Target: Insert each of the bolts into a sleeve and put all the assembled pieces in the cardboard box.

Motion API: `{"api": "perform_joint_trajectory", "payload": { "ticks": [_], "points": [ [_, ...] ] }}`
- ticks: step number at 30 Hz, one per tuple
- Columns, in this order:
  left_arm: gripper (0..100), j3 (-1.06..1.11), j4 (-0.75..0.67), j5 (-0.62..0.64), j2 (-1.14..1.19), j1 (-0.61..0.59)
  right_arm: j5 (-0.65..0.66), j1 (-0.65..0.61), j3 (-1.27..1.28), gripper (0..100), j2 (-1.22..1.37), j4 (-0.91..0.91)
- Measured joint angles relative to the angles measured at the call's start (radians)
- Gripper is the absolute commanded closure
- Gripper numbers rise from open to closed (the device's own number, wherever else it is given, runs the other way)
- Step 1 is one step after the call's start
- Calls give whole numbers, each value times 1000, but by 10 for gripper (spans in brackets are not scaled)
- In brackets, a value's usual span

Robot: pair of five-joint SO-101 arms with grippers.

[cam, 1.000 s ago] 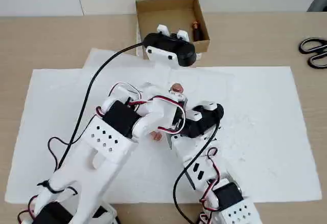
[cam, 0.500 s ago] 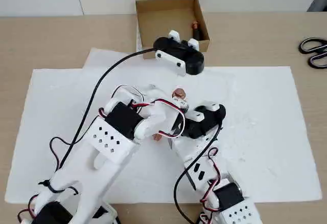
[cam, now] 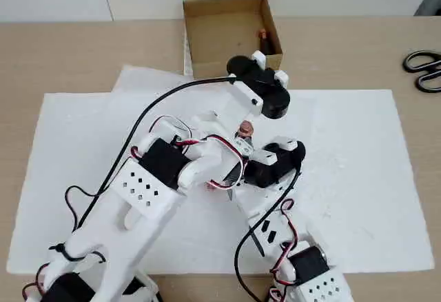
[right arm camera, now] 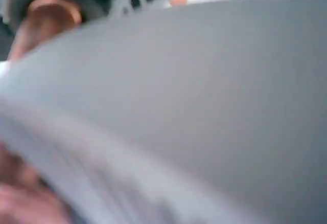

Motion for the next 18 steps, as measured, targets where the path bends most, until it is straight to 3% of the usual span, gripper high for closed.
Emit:
{"api": "perform_joint_trajectory", "payload": {
  "ticks": [14,18],
  "points": [
    [992,2,0,-2,-3,-23,0,0,0,995,0,0],
    [929,2,0,2,-3,-23,0,0,0,995,0,0]
  ]
}}
